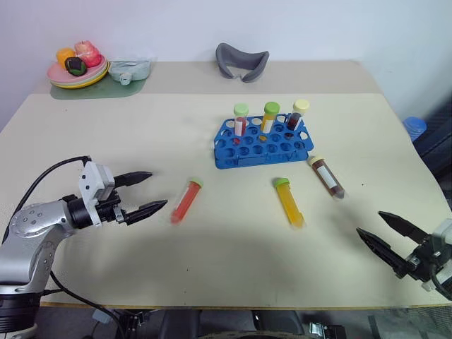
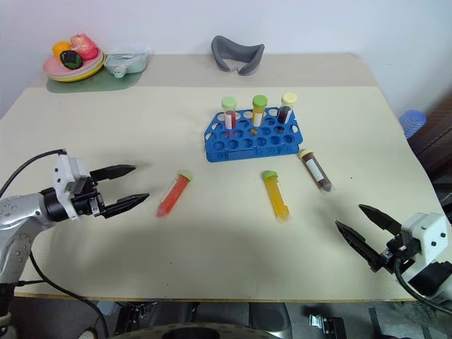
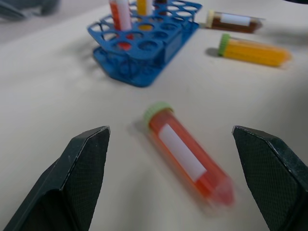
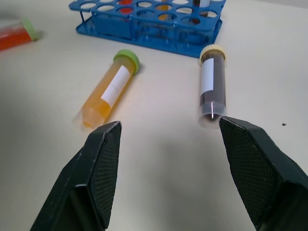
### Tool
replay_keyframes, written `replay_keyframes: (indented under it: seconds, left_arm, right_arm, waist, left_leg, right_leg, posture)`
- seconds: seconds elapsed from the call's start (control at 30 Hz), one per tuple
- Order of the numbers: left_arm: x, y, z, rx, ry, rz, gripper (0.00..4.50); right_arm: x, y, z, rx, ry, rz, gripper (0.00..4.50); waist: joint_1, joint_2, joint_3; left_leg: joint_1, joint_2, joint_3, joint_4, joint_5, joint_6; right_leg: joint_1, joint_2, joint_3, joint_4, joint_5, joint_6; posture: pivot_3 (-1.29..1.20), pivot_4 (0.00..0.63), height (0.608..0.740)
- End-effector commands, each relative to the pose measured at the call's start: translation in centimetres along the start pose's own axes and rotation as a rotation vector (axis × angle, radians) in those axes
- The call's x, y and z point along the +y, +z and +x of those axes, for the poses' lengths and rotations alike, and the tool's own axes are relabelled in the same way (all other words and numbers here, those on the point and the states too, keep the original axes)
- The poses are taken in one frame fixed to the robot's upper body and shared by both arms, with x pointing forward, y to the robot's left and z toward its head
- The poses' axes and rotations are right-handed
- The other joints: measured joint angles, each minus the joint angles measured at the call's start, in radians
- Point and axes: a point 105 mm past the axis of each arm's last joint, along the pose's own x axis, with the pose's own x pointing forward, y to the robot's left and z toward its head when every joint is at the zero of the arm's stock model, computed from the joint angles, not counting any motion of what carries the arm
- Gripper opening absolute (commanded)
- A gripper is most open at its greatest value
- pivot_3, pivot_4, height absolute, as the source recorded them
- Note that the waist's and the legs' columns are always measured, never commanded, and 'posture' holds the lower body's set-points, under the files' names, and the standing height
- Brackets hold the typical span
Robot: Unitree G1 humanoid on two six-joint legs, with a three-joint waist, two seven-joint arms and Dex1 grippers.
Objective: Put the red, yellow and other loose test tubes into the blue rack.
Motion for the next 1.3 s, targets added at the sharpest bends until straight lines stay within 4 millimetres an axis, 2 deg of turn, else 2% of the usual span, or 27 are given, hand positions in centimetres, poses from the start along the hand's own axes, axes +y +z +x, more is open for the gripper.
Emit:
replay_keyframes:
  seconds: [0.03,0.43,0.6,0.77,0.9,1.03,1.1,1.17,1.3]
  left_arm:
    - [-0.3,1.2,-0.1,-0.02,-0.016,0.028,4.17]
    - [-0.6,1.8,1.1,-0.062,-0.019,0.012,4.17]
    - [-0.8,2.2,1.5,-0.085,-0.031,0.005,4.17]
    - [-1.3,2.9,2.1,-0.096,-0.055,0.009,4.17]
    - [-1.6,3.9,2.8,-0.11,-0.084,0.014,4.17]
    - [-2.2,4.8,3.9,-0.121,-0.109,0.067,4.17]
    - [-2.5,5.2,4.5,-0.141,-0.127,0.053,4.17]
    - [-2.7,5.4,4.9,-0.146,-0.14,0.048,4.17]
    - [-2.6,4.8,5.5,-0.07,-0.132,0.058,4.17]
  right_arm:
    - [-0.1,0.3,-0.4,-0.014,-0.012,-0.022,3.3]
    - [0.0,-0.3,-0.8,-0.005,-0.022,-0.016,3.3]
    - [-0.3,-0.7,-0.2,-0.001,-0.029,-0.029,3.3]
    - [-0.7,-0.2,0.6,-0.008,-0.032,-0.018,3.3]
    - [-2.7,-0.4,1.9,0.09,-0.168,-0.092,3.3]
    - [-4.8,-1.0,3.3,0.338,-0.292,-0.124,3.3]
    - [-5.2,-0.1,4.7,0.382,-0.252,-0.073,3.3]
    - [-5.3,1.7,6.4,0.378,-0.181,0.006,3.3]
    - [-6.0,4.8,8.6,0.428,-0.107,0.081,3.3]
  waist:
    - [0.0,0.0,0.0]
    - [0.0,0.0,0.0]
    - [-0.001,0.0,0.0]
    - [0.0,0.0,0.0]
    - [-0.001,0.0,0.0]
    - [-0.002,0.0,0.0]
    - [-0.003,0.0,0.0]
    - [-0.006,0.0,0.0]
    - [-0.001,0.0,0.0]
  left_leg:
    - [0.0,0.0,0.0,0.0,0.0,0.0]
    - [0.0,0.0,0.0,0.0,0.0,0.0]
    - [0.0,0.0,0.0,0.0,0.0,0.0]
    - [0.0,0.0,0.0,0.0,0.0,0.0]
    - [0.0,0.0,0.0,0.001,0.0,0.0]
    - [0.0,0.0,0.0,0.001,0.0,0.0]
    - [0.0,0.0,0.0,0.001,0.0,0.0]
    - [0.0,0.0,0.0,0.002,0.0,0.0]
    - [0.0,0.0,0.0,0.001,-0.001,0.001]
  right_leg:
    - [0.0,0.0,0.0,0.0,0.0,0.0]
    - [0.0,0.0,0.0,0.0,0.0,0.0]
    - [0.0,0.0,0.0,0.0,0.0,0.0]
    - [0.0,0.0,0.0,0.0,0.0,0.0]
    - [0.0,0.0,0.0,0.0,0.0,0.0]
    - [0.0,0.0,0.0,0.0,0.0,0.0]
    - [0.0,0.0,0.001,0.0,0.0,0.0]
    - [0.0,0.0,0.001,0.0,0.0,0.0]
    - [0.0,0.0,0.0,0.0,0.0,0.0]
  posture:
    - [0.0,0.15,0.74]
    - [0.0,0.15,0.74]
    - [0.0,0.15,0.74]
    - [0.0,0.15,0.74]
    - [0.0,0.15,0.74]
    - [0.0,0.15,0.74]
    - [0.0,0.15,0.74]
    - [0.0,0.15,0.74]
    - [0.0,0.15,0.74]
